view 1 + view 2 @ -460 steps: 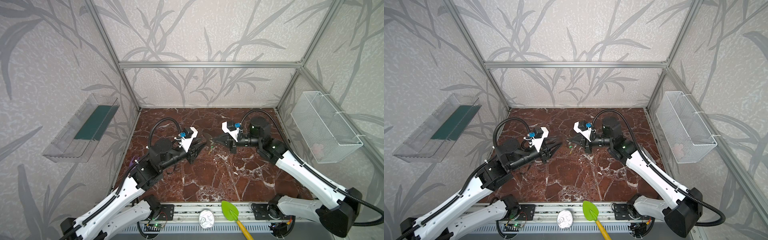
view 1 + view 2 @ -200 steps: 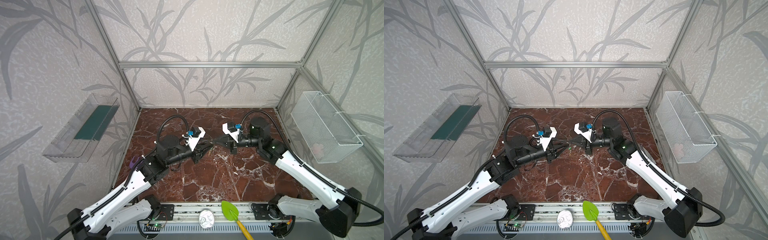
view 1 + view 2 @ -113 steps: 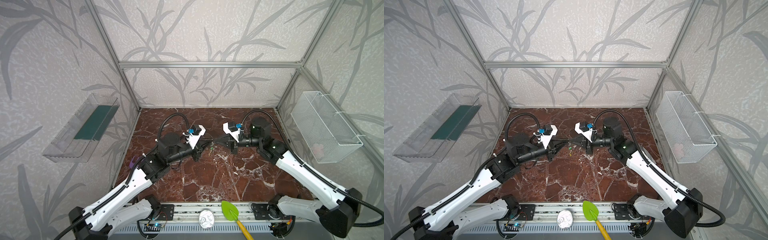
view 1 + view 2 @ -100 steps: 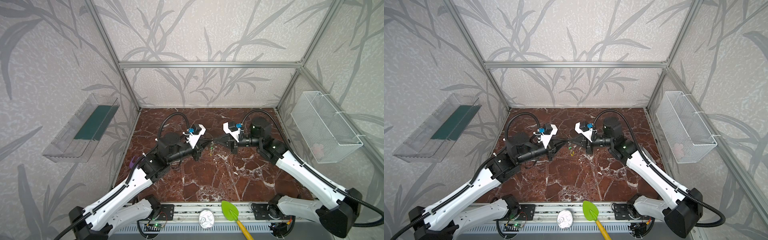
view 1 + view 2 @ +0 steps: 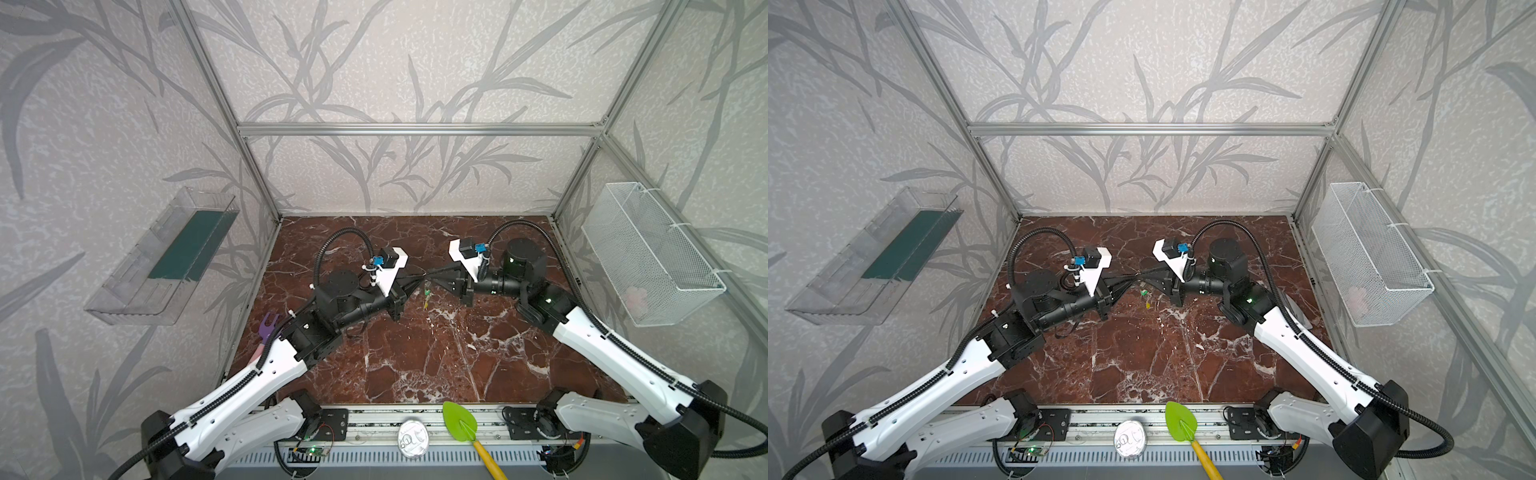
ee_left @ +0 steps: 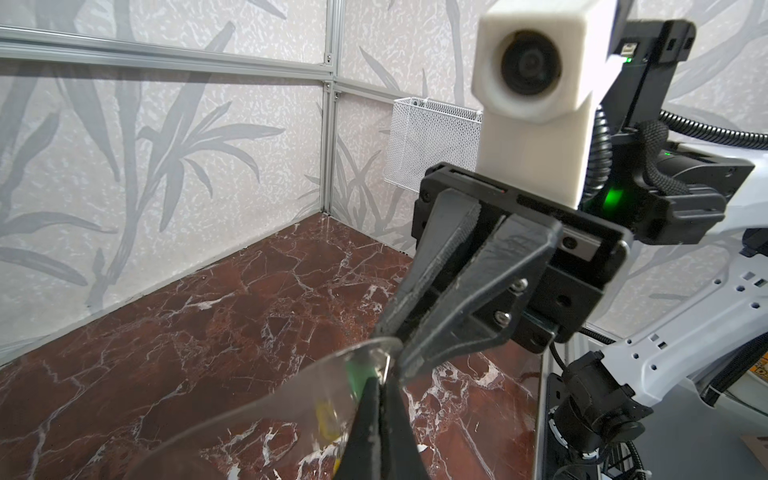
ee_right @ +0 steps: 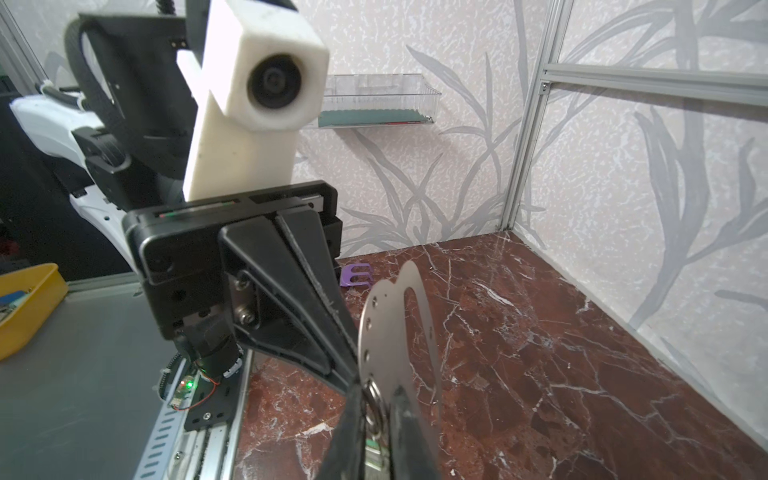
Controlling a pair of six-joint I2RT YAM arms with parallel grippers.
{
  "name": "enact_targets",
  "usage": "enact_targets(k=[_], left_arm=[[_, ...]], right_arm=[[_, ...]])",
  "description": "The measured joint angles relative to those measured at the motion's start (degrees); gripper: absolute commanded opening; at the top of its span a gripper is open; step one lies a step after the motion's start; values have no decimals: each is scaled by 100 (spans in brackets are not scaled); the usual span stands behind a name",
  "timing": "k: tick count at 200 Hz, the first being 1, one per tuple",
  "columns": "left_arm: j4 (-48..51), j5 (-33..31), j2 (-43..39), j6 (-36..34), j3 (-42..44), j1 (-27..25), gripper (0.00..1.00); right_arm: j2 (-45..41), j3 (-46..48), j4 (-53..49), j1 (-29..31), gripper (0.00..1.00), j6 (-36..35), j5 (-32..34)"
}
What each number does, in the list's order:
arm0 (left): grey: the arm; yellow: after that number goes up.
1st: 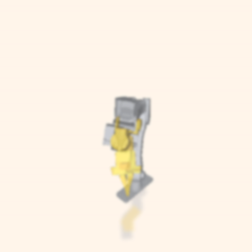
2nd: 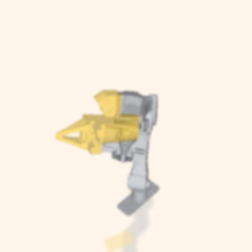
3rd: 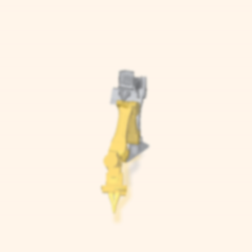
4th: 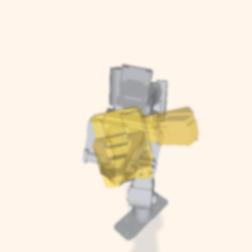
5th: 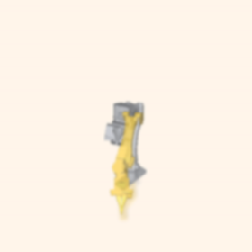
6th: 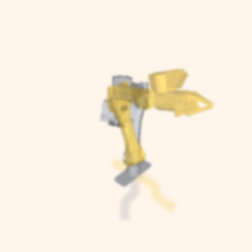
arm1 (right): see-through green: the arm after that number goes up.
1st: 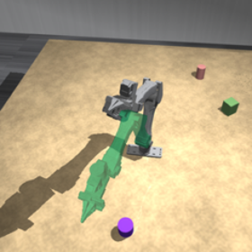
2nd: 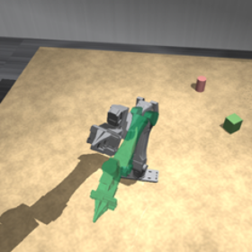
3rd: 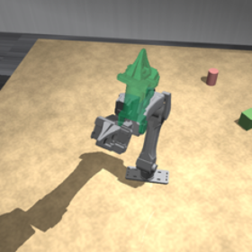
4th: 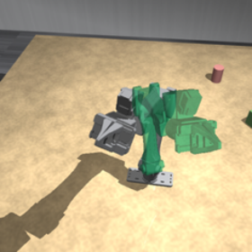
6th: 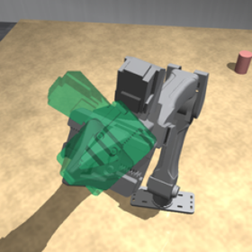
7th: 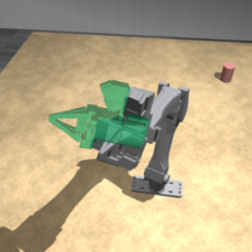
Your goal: Put the keys on the keyring
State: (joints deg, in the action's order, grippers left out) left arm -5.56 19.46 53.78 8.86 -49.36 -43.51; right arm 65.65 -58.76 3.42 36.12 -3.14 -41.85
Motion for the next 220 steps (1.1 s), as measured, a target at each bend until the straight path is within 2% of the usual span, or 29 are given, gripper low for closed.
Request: enact_targets(k=[36, 57, 126, 170, 220], left_arm=[[-286, -48, -181, 173, 160, 0, 0], [-448, -57, -251, 249, 201, 0, 0], [-876, -101, -291, 490, 420, 0, 0], [-1110, -92, -258, 627, 514, 0, 0], [-1276, -52, -164, 684, 518, 0, 0]], right_arm=[[-201, 210, 157, 17, 27, 144, 227], [-396, 389, 262, 22, 28, 208, 345], [-479, 439, 343, 22, 20, 256, 133], [-315, 439, 387, 44, 19, 245, -26], [-181, 415, 387, 70, 4, 223, -96]])
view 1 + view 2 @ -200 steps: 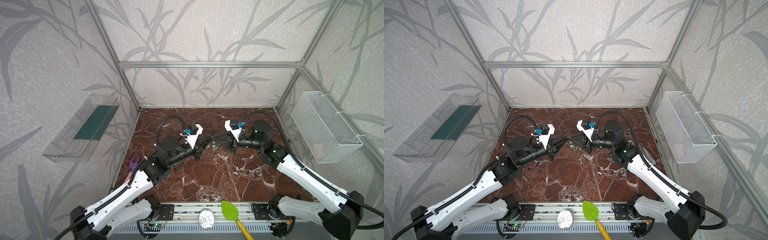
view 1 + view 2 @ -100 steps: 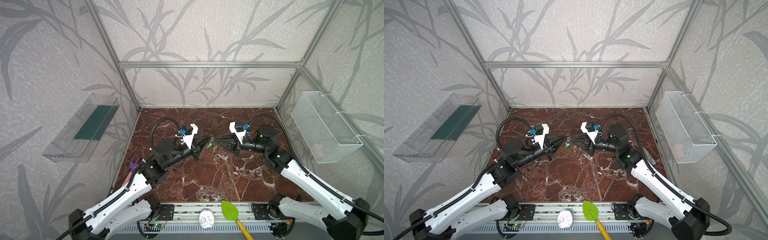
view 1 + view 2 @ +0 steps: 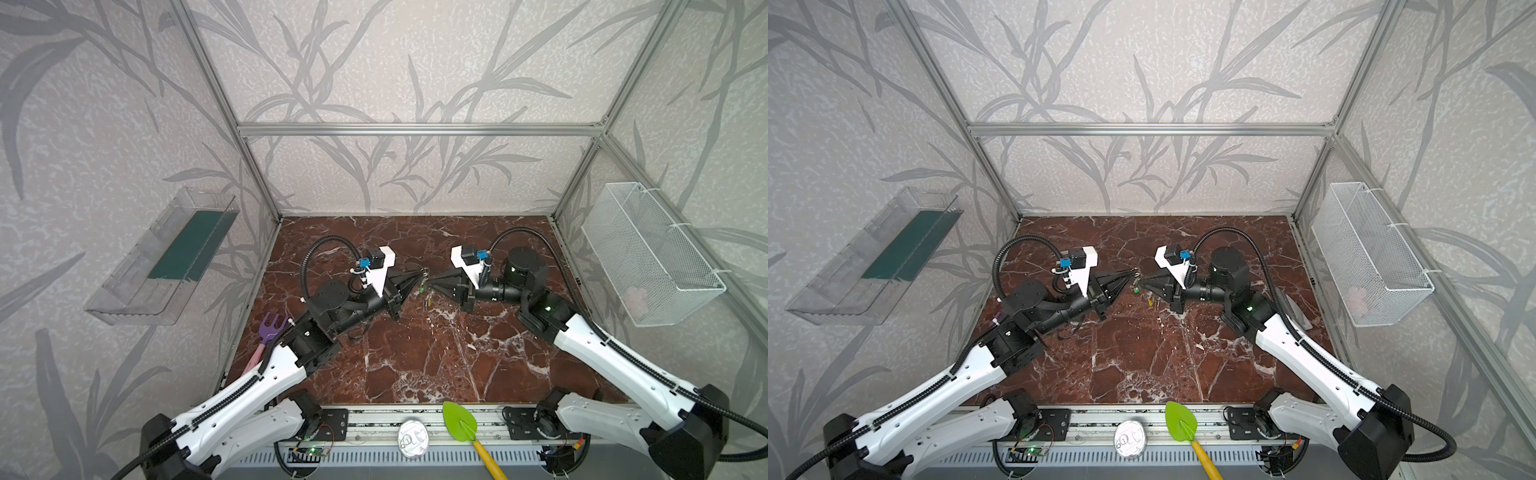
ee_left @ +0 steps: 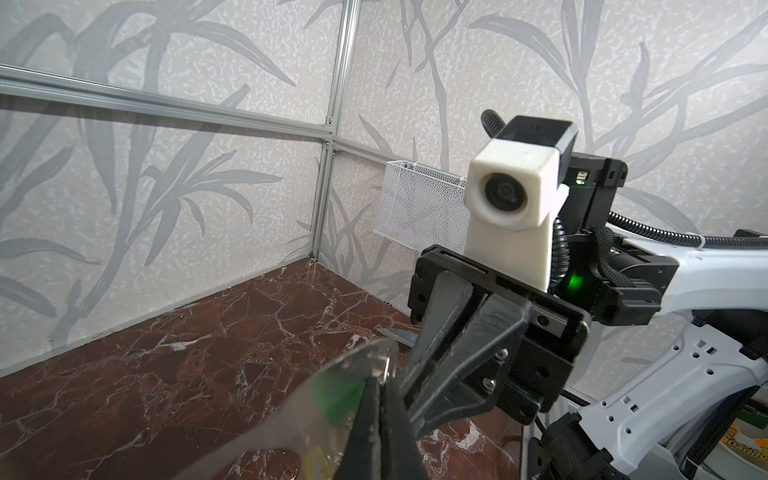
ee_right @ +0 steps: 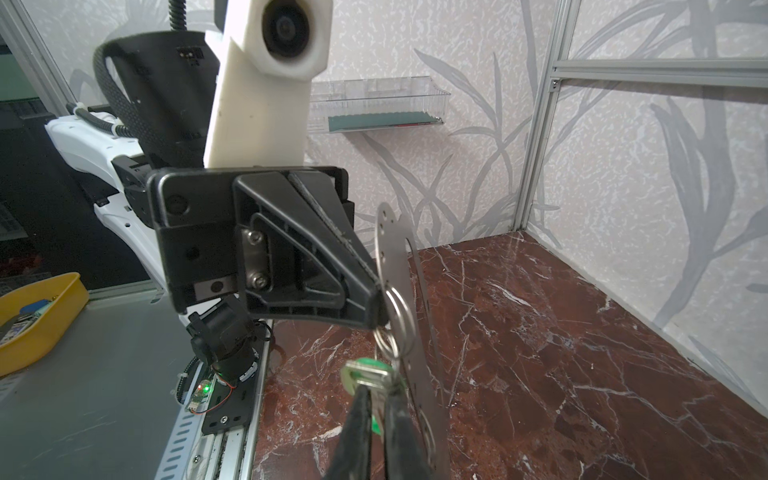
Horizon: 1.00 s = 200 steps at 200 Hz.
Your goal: Put the keys on the keyring
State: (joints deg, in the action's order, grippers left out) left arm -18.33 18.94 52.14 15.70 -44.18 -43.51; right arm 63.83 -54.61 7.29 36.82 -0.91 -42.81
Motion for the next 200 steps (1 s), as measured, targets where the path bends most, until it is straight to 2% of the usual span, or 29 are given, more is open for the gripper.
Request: enact_targets(k=[19, 47, 68, 200], left_arm=[[-31, -17, 20, -2, 11, 0, 0], [-59, -46, 31, -2, 22, 0, 0], [-70, -48, 44, -2, 22, 0, 0], [-273, 83, -96, -15, 310, 0, 0]], right_arm=[[0, 0, 0, 2, 4, 4, -61], [0, 0, 0, 4, 17, 17, -111], [0, 0, 0, 11, 19, 31, -127], [-170, -120, 11, 26, 21, 50, 181]])
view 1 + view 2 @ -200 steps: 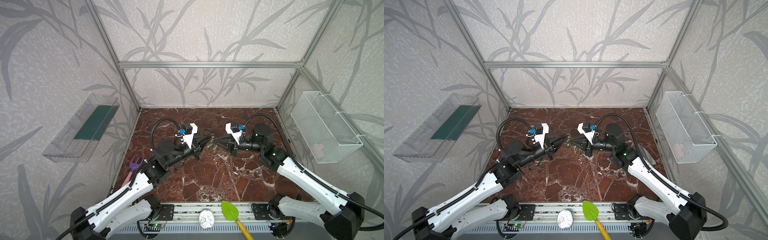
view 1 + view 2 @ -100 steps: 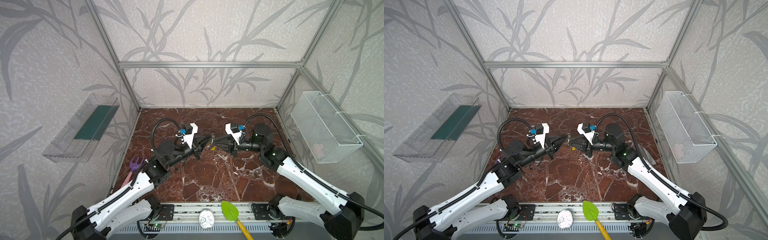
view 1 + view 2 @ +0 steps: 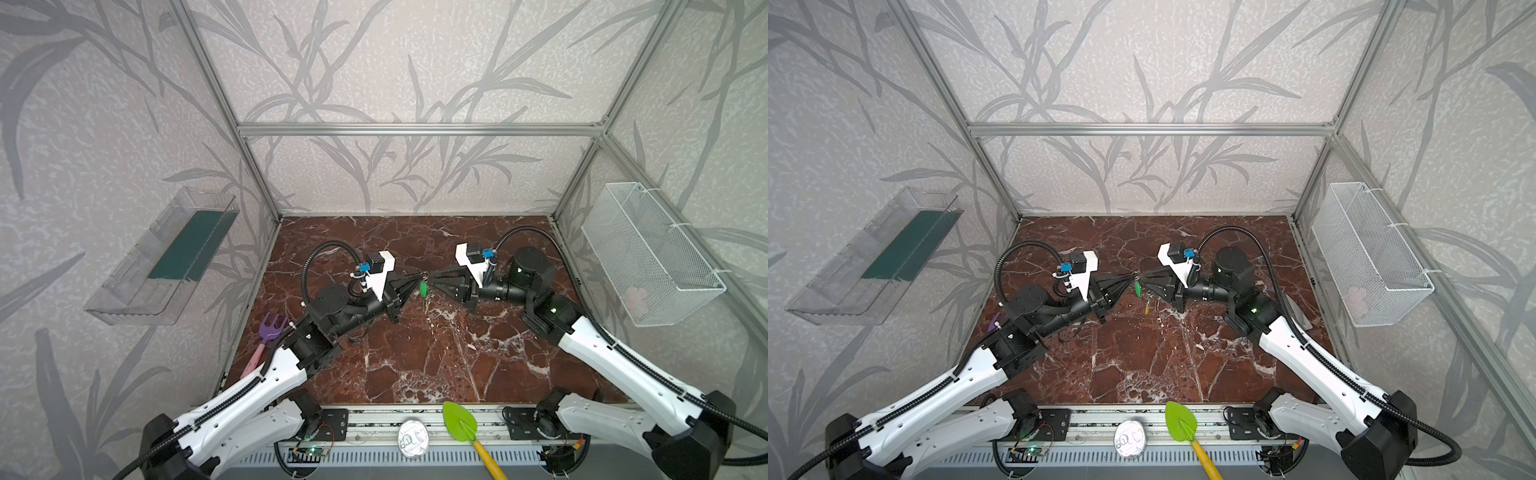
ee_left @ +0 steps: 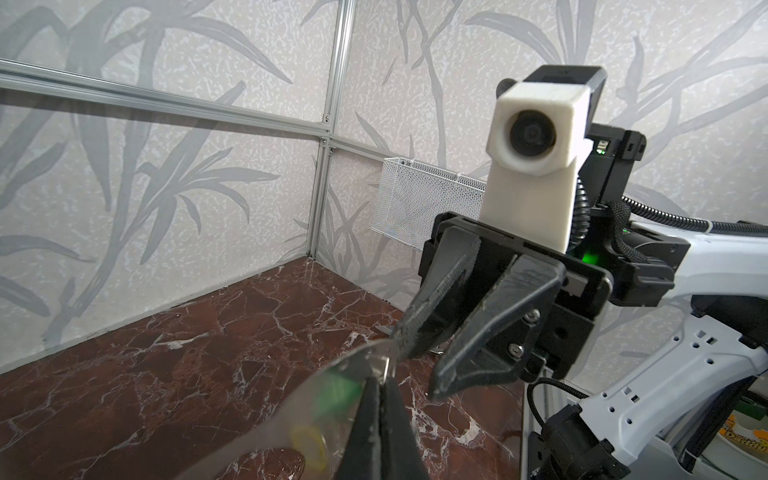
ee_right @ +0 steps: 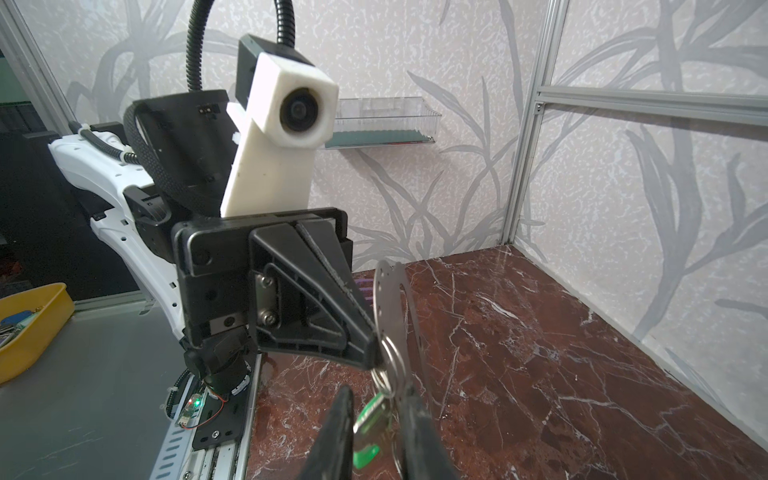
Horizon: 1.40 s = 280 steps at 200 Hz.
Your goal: Put the keys on the keyring
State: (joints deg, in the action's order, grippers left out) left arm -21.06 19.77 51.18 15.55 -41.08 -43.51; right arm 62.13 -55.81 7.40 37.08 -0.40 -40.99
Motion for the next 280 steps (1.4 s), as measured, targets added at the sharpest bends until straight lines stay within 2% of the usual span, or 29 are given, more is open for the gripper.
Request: enact_targets(k=[56, 97, 141, 162, 182, 216, 280], left_arm=[[-96, 225, 2, 0, 7, -4, 0], [-157, 282, 15, -20, 31, 11, 0], [-280, 291, 87, -33, 31, 13, 0], [-258, 291, 103, -52, 28, 11, 11], [-131, 291, 98, -116, 24, 2, 16], [295, 420, 101, -306, -46, -20, 17], [977, 483, -13, -651, -280, -26, 18]], right_arm=[[125, -72, 4, 4, 14, 22, -68], [173, -114, -13, 4, 0, 63, -212], [173, -175, -96, -22, 0, 87, -251], [173, -271, -343, -28, 0, 28, -245], [177, -407, -675, -22, 0, -79, -258], [247, -728, -1224, 22, 0, -289, -286], [387, -938, -1615, 122, 0, -498, -295]])
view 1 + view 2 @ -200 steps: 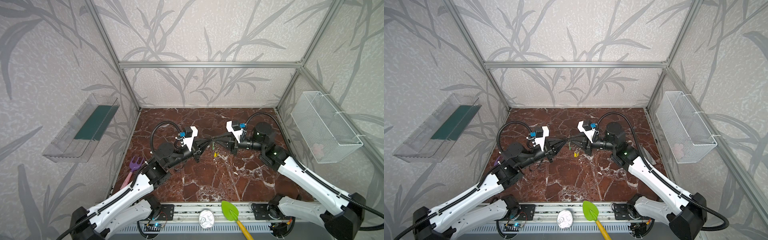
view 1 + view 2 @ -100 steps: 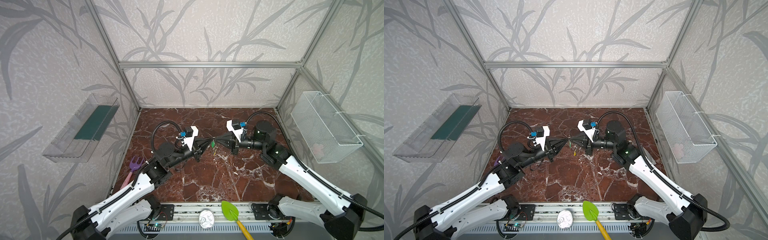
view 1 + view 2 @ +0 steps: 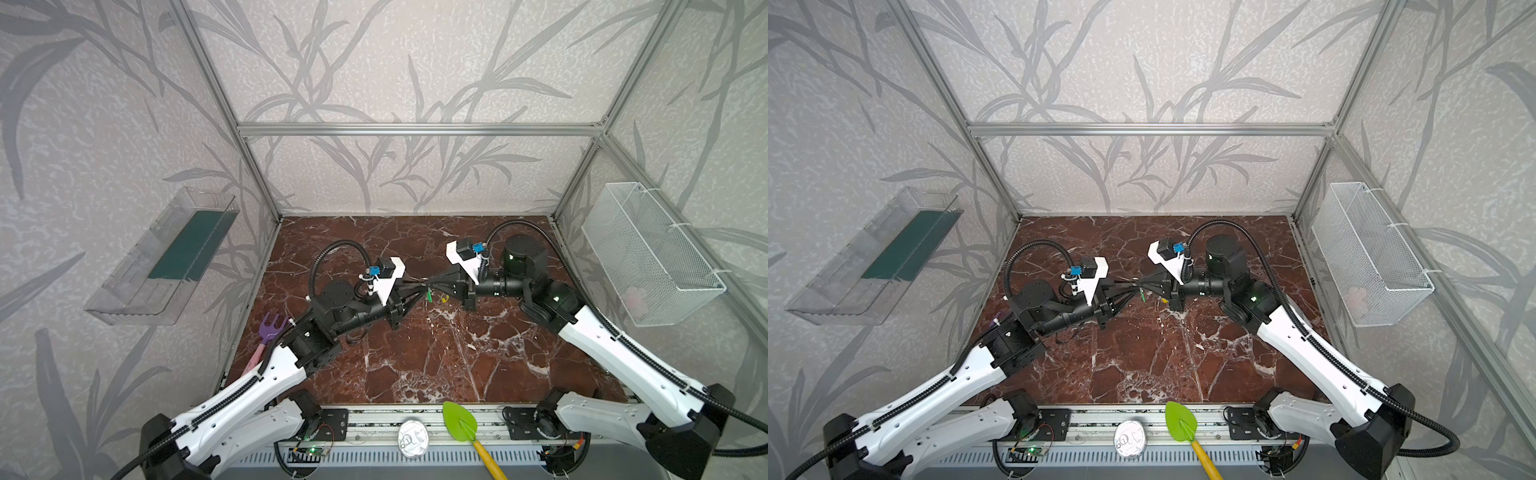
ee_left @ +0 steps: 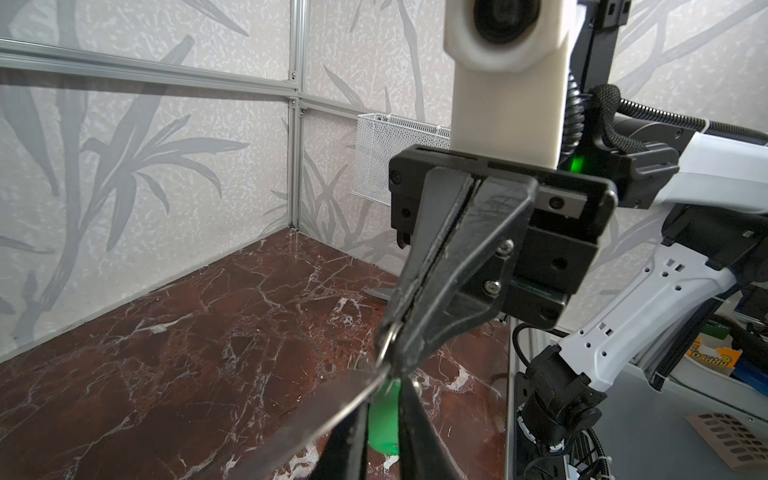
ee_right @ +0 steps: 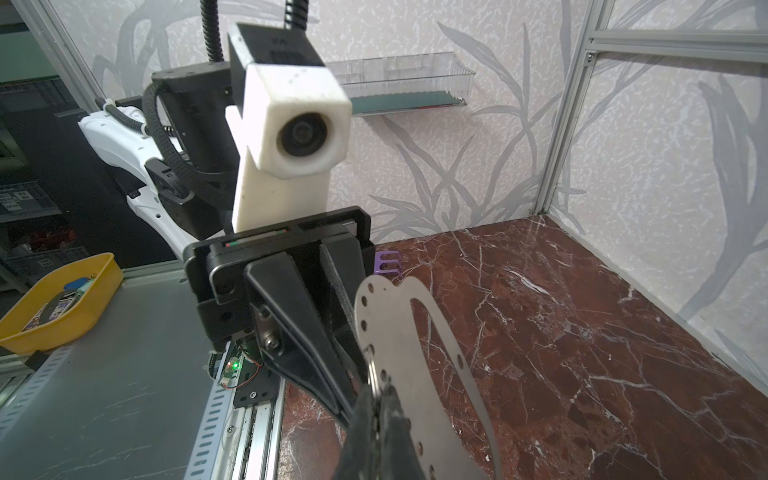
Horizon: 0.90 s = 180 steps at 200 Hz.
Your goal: Put the keys on the keyring
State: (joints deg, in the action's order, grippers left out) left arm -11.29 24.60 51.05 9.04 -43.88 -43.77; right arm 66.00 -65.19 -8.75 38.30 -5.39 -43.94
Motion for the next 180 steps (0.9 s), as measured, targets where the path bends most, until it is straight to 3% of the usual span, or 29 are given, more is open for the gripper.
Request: enact_targets(k=[180], left_arm=[[1097, 48, -610, -713, -118, 7, 18]], right_arm=[[612, -918, -1443, 376, 0, -673, 31]])
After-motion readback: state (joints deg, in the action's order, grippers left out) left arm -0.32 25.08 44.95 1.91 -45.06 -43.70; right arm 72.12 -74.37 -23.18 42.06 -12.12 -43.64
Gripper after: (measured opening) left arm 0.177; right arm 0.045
